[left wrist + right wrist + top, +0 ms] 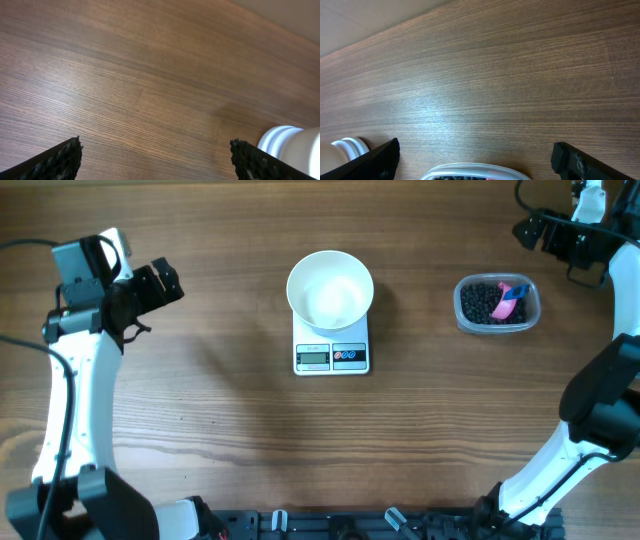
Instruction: Scoop item into bowl and weigh 150g on scale
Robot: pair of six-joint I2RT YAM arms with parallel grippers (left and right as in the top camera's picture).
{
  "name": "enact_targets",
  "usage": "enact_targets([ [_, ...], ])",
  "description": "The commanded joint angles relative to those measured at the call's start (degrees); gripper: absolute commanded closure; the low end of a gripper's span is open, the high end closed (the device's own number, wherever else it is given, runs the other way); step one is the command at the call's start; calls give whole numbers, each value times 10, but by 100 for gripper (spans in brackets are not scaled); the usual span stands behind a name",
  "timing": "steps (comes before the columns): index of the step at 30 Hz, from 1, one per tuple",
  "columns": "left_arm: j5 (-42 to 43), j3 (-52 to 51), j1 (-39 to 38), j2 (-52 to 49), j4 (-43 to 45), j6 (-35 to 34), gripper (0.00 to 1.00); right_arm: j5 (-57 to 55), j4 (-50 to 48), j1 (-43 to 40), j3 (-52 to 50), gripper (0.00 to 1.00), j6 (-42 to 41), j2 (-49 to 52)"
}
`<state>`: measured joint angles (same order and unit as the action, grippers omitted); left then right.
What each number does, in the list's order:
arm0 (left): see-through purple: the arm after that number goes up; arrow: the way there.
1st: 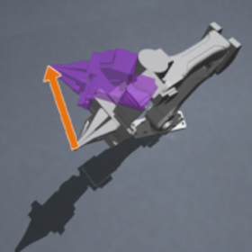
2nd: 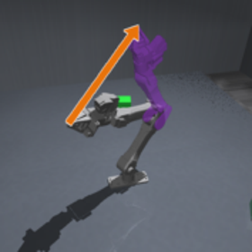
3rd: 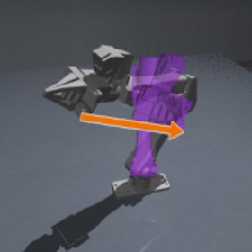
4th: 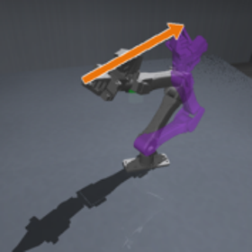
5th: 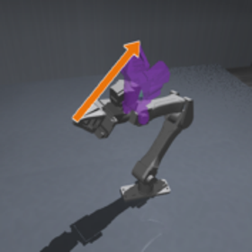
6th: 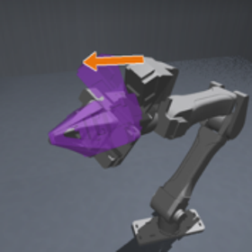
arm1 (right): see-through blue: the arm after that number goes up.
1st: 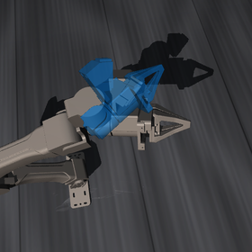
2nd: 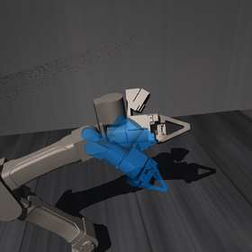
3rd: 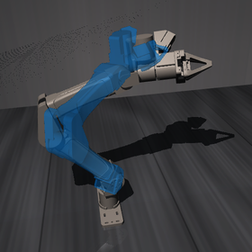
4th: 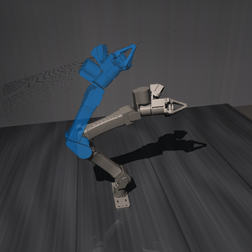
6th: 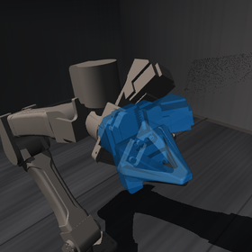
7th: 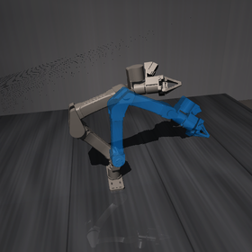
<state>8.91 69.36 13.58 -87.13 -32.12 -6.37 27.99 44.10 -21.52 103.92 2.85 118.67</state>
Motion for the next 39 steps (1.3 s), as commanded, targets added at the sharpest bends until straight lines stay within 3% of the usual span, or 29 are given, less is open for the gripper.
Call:
enact_targets([
  [1,0,-1,2,-23,12,-5,0,-5,-1,3,10,0,0,7],
  [36,-21,-1,2,-27,12,-5,0,-5,-1,3,10,0,0,7],
  [39,33,-1,-1,-27,3,0,0,-5,-1,3,10,0,0,7],
])
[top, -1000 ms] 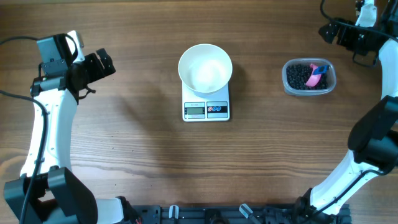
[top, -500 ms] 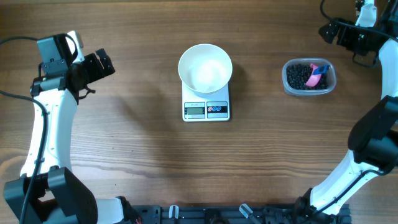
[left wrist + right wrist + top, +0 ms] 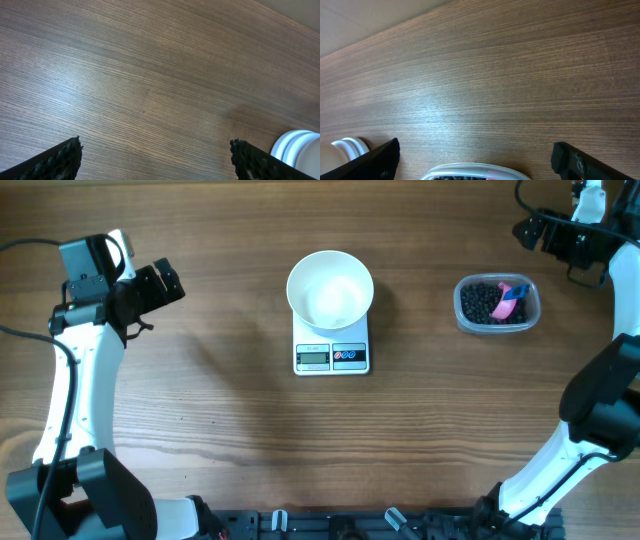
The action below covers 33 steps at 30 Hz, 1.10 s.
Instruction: Scoop item into bowl and weigh 150g on scale
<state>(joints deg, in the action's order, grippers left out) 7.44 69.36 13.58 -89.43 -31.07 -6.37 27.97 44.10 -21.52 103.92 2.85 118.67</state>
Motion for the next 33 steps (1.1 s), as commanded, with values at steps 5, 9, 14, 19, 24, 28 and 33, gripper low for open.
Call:
enact_targets([
  [5,151,-1,-63,-4,-90,58,0,-5,-1,3,10,0,0,7],
  [9,153,-1,-176,-13,-173,163,0,-5,-1,3,10,0,-1,7],
  [14,153,-1,-323,-48,-209,213,0,-5,-1,3,10,0,0,7],
  [19,124,-1,-446,-97,-186,227,0,-5,-1,3,10,0,0,7],
  [24,56,-1,-486,-115,-187,227,1,-5,-1,3,10,0,0,7],
  [28,50,-1,-501,-115,-177,225,3,-5,-1,3,10,0,0,7],
  [33,31,-1,-531,-116,-126,227,0,-5,-1,3,10,0,-1,7],
])
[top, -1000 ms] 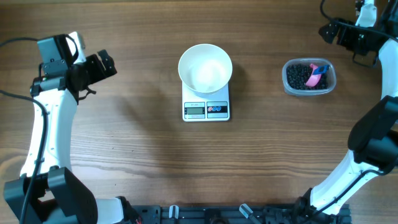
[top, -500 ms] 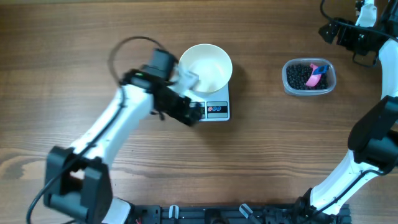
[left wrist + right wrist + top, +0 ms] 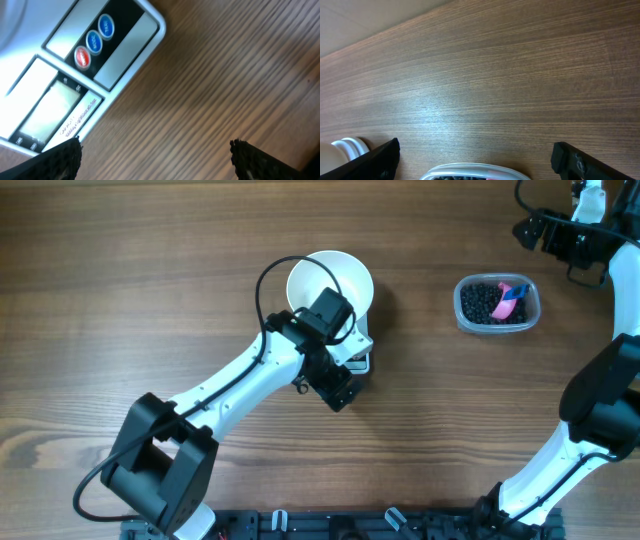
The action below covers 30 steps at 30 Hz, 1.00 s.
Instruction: Scoop item into bowl and weigh 150g on scale
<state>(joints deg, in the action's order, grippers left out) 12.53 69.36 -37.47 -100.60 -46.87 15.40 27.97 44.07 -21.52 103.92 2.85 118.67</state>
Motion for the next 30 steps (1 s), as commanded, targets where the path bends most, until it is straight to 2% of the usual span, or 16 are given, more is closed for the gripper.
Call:
enact_targets([
  [1,-28,-1,-29,-7,43,9,0,-5,0,3,10,0,-1,7],
  [7,-96,-1,-75,-40,51,56,0,-5,0,3,10,0,-1,7],
  [10,-129,-1,-74,-76,53,56,0,-5,0,3,10,0,-1,7],
  [18,-132,-1,-56,-109,83,85,0,-5,0,3,10,0,-1,7],
  [20,-108,-1,-50,-109,81,108,0,-5,0,3,10,0,0,7],
  [25,-89,-1,-58,-109,68,155,0,-5,0,3,10,0,0,7],
  [30,-89,-1,-74,-108,64,174,0,-5,0,3,10,0,-1,7],
])
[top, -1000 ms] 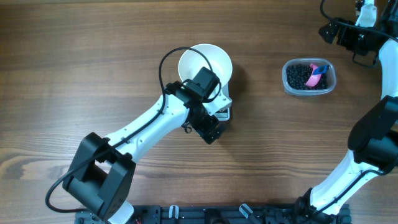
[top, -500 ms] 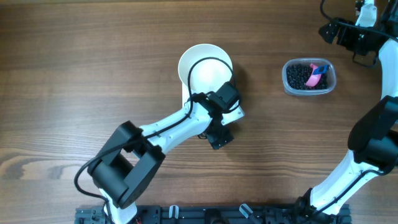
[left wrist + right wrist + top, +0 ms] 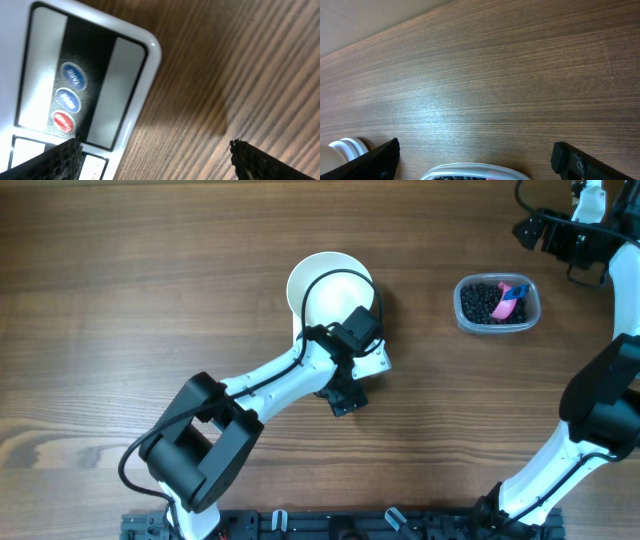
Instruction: Scoop item into bowl and weigh 150g on scale
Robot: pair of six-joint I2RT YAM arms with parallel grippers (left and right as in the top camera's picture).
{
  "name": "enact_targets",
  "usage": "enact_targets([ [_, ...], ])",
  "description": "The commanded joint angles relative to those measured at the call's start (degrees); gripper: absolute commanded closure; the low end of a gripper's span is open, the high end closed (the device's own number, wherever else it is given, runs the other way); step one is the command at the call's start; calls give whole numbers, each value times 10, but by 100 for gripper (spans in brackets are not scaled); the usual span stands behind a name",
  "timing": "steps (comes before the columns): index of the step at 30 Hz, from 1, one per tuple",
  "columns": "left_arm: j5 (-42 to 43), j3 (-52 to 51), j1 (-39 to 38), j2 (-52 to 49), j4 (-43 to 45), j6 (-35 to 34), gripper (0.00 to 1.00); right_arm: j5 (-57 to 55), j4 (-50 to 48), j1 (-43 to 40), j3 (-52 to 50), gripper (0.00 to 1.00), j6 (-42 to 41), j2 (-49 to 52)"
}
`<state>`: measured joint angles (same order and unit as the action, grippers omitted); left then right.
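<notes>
The white bowl stands on the scale, which my left arm mostly covers in the overhead view; one white corner shows. My left gripper hangs open just over the scale's front edge. In the left wrist view the scale's panel fills the left side, with two blue buttons and a red button between the open left gripper's fingers. The clear container of dark pieces holds a pink scoop. My right gripper is open behind it, above the container's rim.
Bare wooden table lies to the left and in front of the scale. The bowl's edge shows at the lower left of the right wrist view. The right arm's base stands at the right edge.
My left gripper has shifted slightly right along the scale's front edge and turned. The button panel now fills more of the left wrist view. The right arm has not moved.
My left arm stood raised at the far left of the table for the first two moments, gripper open. Then it reached across to the scale's front edge. Now it hangs close over the button panel. The right gripper stayed open behind the container throughout.
</notes>
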<state>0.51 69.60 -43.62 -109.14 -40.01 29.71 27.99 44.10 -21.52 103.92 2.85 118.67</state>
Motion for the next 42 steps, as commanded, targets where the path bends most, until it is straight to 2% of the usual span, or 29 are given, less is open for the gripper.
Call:
enact_targets([
  [1,31,-3,-14,-23,-5,31,0,-5,-1,3,10,0,-1,7],
  [24,24,-3,-10,-41,-5,28,0,-5,-1,3,10,0,-1,7],
  [42,4,-3,-3,-51,8,-7,0,-5,-1,3,10,0,0,7],
])
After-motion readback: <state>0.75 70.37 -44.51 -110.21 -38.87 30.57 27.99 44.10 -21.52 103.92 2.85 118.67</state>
